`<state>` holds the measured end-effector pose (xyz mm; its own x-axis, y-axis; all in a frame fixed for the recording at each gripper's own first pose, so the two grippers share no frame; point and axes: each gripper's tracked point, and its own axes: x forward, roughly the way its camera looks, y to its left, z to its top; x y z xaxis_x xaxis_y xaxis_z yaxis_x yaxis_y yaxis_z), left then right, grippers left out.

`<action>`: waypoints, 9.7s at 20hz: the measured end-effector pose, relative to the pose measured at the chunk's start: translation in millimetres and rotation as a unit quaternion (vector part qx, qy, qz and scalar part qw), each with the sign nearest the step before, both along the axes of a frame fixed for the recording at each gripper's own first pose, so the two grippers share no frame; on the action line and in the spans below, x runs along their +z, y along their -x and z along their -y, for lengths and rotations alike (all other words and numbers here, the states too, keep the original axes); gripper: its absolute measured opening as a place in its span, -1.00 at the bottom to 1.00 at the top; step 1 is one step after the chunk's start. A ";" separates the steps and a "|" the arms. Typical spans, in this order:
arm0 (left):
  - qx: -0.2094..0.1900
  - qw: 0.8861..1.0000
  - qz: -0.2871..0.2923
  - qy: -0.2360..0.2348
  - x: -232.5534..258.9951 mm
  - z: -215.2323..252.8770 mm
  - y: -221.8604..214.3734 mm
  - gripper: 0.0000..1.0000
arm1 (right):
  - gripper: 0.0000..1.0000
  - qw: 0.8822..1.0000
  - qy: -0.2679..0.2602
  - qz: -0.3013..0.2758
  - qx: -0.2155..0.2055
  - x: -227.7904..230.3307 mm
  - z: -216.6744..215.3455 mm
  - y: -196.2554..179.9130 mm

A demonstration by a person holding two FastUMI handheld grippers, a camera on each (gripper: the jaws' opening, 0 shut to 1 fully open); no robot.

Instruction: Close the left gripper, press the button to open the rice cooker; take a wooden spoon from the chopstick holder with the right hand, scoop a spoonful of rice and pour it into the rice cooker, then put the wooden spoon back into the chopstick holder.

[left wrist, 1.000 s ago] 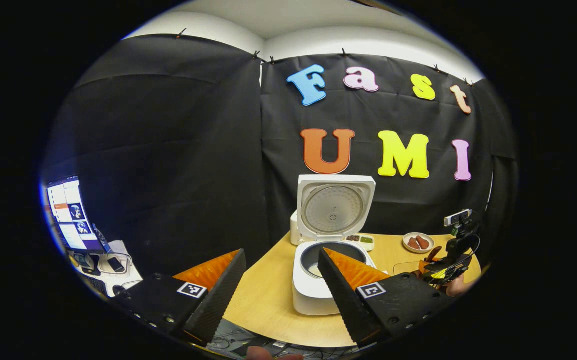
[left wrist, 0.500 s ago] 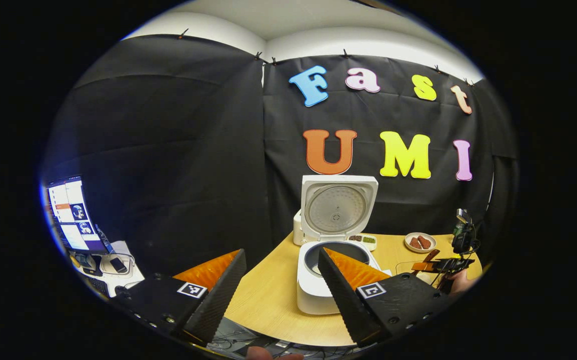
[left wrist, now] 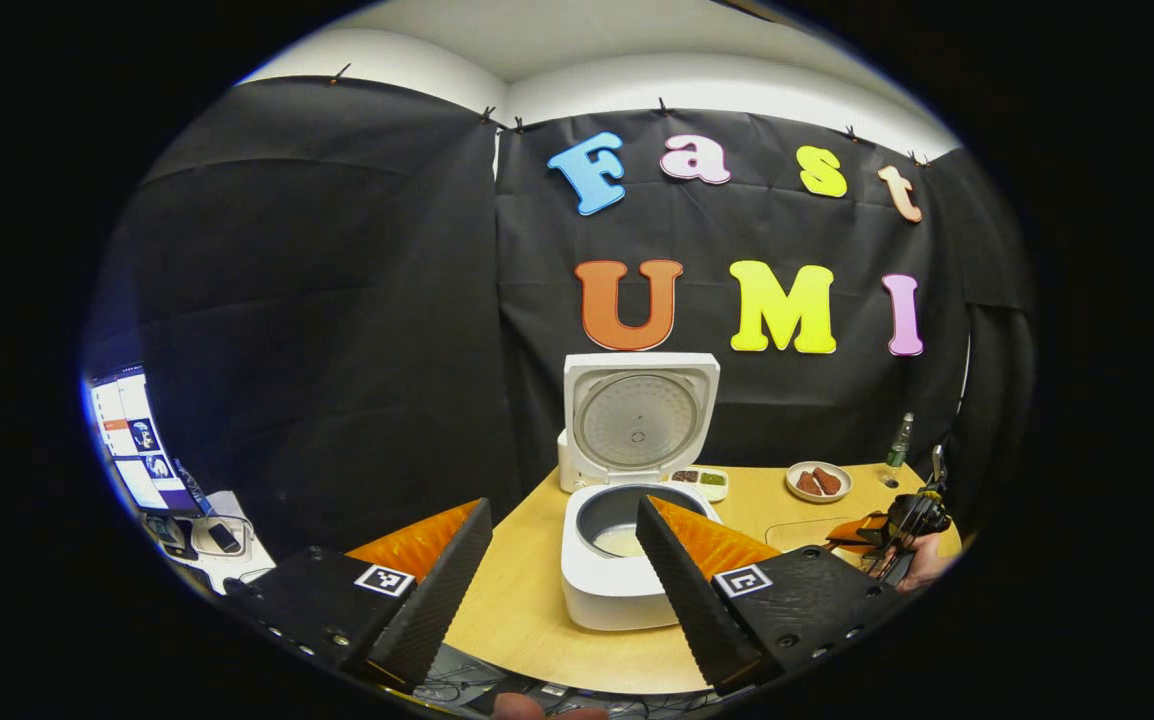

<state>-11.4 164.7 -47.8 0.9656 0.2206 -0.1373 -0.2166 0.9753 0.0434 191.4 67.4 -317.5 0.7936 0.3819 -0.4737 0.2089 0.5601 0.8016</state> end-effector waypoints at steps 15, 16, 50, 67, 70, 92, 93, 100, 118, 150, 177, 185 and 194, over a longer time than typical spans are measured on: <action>0.006 1.000 0.020 0.012 1.4 -27.2 4.0 0.88 | -0.72 0.991 -0.083 0.104 -0.005 158.4 -56.1 -21.1; 0.009 1.000 0.020 0.010 0.1 -35.4 7.4 0.88 | -0.72 0.991 -0.080 0.111 0.009 167.3 -76.9 -25.8; -0.053 0.995 0.085 0.000 -4.4 -60.0 18.2 0.87 | -0.72 0.761 0.516 0.312 0.241 186.4 -318.8 -46.1; -0.009 0.996 0.079 0.026 37.8 -70.9 12.0 0.87 | -0.72 0.893 0.257 0.293 0.224 252.0 -290.1 4.2; -0.009 0.996 0.086 0.032 55.6 -66.9 -6.5 0.87 | -0.72 0.934 0.163 0.259 0.185 272.0 -242.7 18.2; -0.049 0.996 0.071 0.007 122.1 11.2 -256.3 0.87 | -0.72 0.983 0.024 0.171 -0.063 242.0 72.5 96.6; -0.046 0.997 0.069 -0.001 120.3 10.6 -259.2 0.87 | -0.72 0.983 0.025 0.165 -0.079 236.5 87.5 96.2; -0.038 0.998 0.057 -0.017 113.8 15.4 -267.0 0.87 | -0.72 0.978 0.081 0.115 -0.157 169.7 189.9 67.9; 0.003 0.998 0.045 -0.036 109.4 19.5 -265.2 0.88 | -0.72 0.953 0.300 0.045 -0.009 11.3 212.2 -22.1; -0.017 0.998 0.057 -0.010 97.1 20.9 -322.0 0.88 | 0.87 0.907 0.376 0.137 -0.130 174.4 247.4 73.9; -0.050 0.997 -0.047 0.017 42.9 27.0 -337.2 0.94 | 0.87 0.908 0.379 0.139 -0.115 192.9 203.6 125.8; -0.024 0.996 -0.068 0.046 15.2 42.1 -263.3 0.92 | 0.84 0.913 0.371 0.156 -0.069 193.0 176.4 128.9; 0.000 0.994 -0.103 0.046 -50.0 32.2 -189.3 0.89 | 0.84 0.915 0.376 0.146 -0.006 178.6 137.2 144.7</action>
<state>177.9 132.5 -97.8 0.9152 0.1970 -0.3515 -0.2115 0.9774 -0.0030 46.7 -69.8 -139.0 0.9307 0.0251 -0.3650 0.0572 0.9754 0.2129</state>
